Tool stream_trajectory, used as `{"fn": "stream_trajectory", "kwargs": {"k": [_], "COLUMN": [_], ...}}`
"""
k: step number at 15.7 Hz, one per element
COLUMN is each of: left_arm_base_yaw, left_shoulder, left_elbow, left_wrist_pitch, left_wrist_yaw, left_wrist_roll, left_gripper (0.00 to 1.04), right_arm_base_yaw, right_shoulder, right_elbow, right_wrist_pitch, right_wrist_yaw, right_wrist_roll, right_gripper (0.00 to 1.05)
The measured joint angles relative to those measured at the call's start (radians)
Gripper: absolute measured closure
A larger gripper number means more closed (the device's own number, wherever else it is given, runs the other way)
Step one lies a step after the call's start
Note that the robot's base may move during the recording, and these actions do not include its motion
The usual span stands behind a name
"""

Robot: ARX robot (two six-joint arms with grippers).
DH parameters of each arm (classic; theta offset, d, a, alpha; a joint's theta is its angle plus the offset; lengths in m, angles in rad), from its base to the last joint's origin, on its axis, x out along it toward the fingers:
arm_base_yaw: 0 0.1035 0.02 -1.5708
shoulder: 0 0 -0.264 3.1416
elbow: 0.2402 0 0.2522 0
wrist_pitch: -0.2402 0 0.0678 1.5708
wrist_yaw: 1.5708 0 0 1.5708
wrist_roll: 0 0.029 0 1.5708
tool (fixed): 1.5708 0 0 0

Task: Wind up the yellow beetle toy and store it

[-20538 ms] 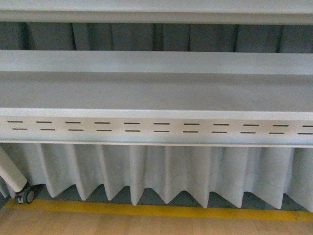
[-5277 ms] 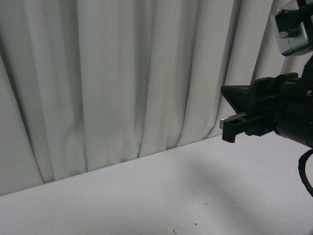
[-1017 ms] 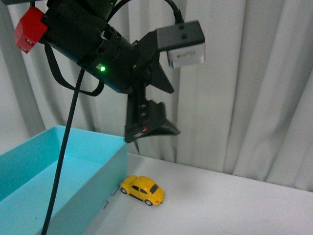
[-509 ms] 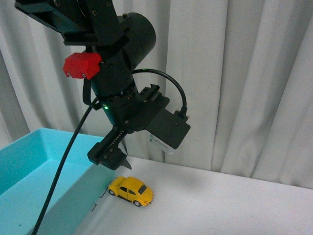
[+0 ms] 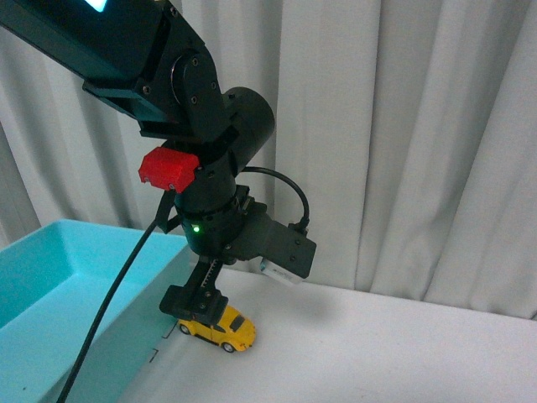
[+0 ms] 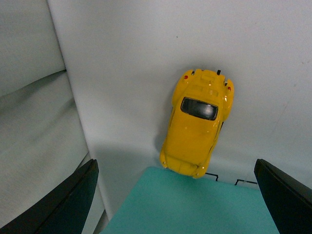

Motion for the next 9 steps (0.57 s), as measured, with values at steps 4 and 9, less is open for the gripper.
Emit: {"fn": "stream_trajectory", "kwargs": {"k": [4, 9], "left_arm_base_yaw": [0.008, 0.039], "left_shoulder": [0.046, 0.092], "left_elbow": [0.000, 0.000], "left_wrist_pitch": [0.026, 0.064], "left_wrist_yaw": [0.018, 0.040], "left_wrist_roll": [0.000, 0.030], "left_gripper": [0.07, 0.07], "right_arm_base_yaw": [0.000, 0.000], "right_shoulder": [0.000, 0.000], "right_elbow": [0.000, 0.000], "right_wrist_pitch": [0.000, 0.000], "right_wrist_yaw": [0.000, 0.000], "right_wrist_roll": [0.000, 0.000], "right_gripper": [0.07, 0.07]}}
